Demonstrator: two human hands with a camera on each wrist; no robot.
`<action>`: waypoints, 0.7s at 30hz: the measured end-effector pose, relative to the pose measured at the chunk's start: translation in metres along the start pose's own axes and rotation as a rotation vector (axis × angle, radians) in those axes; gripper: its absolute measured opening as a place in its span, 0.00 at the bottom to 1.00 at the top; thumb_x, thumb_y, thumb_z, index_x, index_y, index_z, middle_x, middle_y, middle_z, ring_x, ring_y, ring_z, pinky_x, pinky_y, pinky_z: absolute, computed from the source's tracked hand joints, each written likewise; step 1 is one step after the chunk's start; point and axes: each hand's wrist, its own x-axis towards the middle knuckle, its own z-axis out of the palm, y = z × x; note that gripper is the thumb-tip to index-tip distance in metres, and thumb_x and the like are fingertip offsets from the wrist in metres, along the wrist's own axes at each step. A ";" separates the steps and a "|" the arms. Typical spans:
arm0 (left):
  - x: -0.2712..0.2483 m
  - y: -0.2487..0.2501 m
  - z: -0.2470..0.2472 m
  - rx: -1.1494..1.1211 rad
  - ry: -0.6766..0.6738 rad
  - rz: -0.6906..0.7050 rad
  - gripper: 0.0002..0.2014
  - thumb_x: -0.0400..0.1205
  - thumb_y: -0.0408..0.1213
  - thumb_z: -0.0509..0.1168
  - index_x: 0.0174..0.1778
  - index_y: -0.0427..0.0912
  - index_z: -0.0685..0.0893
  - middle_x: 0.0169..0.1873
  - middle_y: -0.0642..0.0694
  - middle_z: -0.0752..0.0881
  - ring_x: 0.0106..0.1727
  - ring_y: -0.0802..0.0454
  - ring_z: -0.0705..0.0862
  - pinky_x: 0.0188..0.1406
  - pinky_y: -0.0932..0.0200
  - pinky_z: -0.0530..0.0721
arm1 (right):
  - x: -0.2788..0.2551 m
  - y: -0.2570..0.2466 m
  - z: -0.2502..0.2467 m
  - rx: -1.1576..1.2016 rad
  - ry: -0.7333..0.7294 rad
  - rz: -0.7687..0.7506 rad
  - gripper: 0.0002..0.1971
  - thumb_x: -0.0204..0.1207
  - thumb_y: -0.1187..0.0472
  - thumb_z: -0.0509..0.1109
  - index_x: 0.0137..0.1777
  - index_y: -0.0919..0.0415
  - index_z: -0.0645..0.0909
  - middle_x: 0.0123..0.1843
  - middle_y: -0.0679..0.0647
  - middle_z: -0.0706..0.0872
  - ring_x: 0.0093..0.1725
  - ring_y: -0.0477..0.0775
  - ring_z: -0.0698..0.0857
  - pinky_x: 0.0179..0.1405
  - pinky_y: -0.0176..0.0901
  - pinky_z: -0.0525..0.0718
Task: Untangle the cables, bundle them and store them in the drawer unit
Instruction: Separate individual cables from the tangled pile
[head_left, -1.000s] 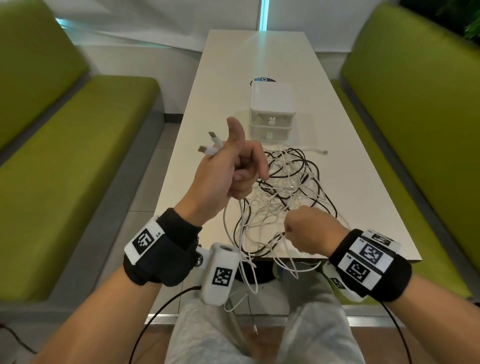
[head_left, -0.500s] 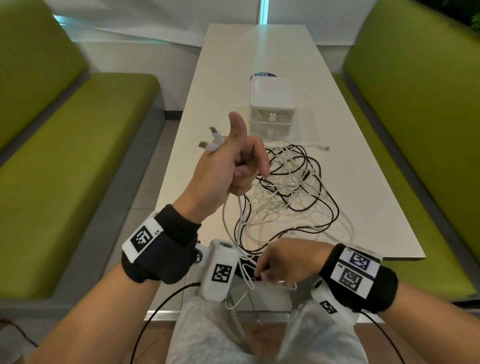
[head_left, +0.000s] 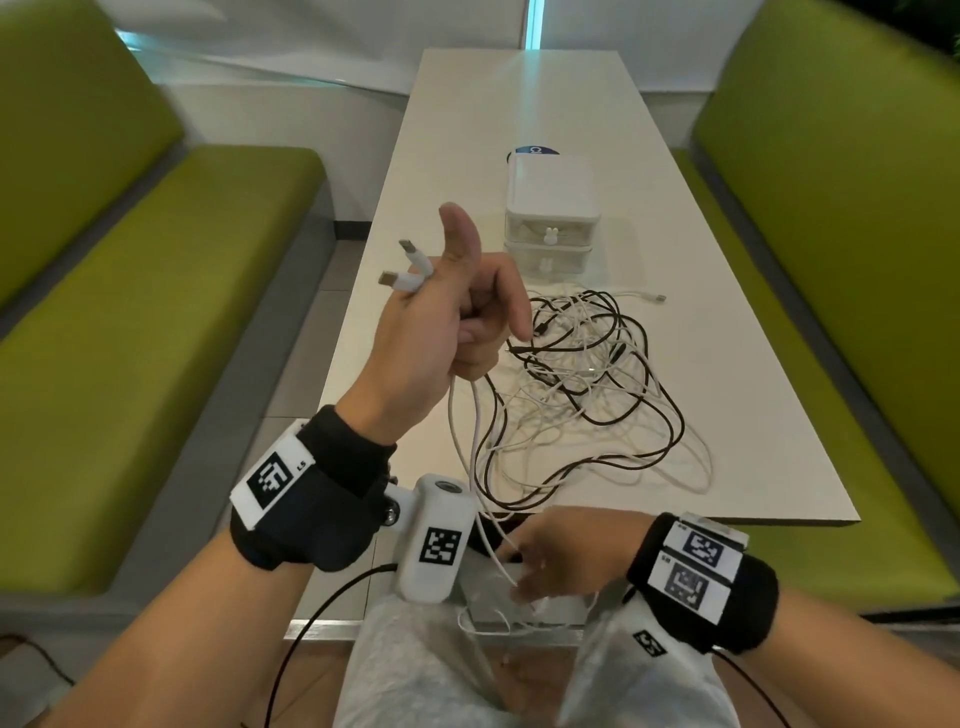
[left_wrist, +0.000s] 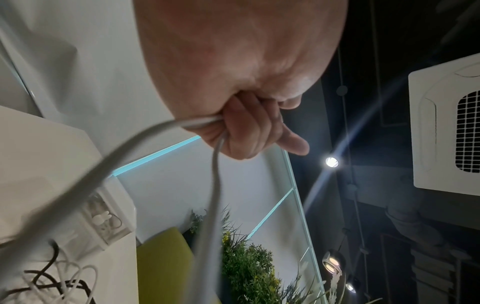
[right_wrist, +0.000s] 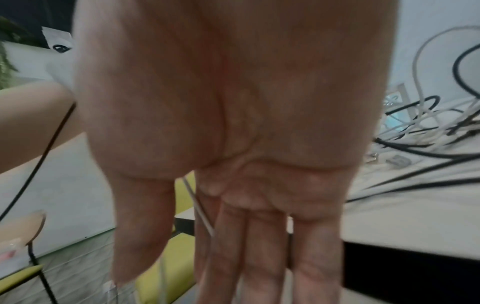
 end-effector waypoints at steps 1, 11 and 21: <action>0.000 -0.001 -0.001 0.000 0.000 -0.002 0.37 0.85 0.57 0.36 0.24 0.40 0.80 0.16 0.52 0.58 0.18 0.57 0.54 0.20 0.68 0.56 | -0.003 0.002 -0.006 -0.032 0.010 0.022 0.22 0.79 0.49 0.69 0.73 0.47 0.76 0.58 0.44 0.86 0.54 0.47 0.83 0.50 0.37 0.76; 0.001 -0.029 0.003 0.194 0.014 -0.087 0.36 0.79 0.62 0.41 0.29 0.34 0.81 0.18 0.49 0.65 0.22 0.47 0.65 0.20 0.60 0.69 | -0.015 0.001 -0.063 0.379 0.293 -0.141 0.31 0.70 0.48 0.79 0.73 0.43 0.71 0.62 0.42 0.79 0.60 0.41 0.81 0.59 0.40 0.82; 0.013 -0.052 -0.008 0.474 0.075 -0.070 0.39 0.83 0.59 0.35 0.35 0.40 0.88 0.38 0.43 0.89 0.44 0.50 0.84 0.54 0.57 0.77 | 0.003 -0.004 -0.047 0.951 0.457 -0.237 0.17 0.86 0.51 0.59 0.42 0.62 0.79 0.24 0.57 0.72 0.23 0.57 0.78 0.32 0.47 0.79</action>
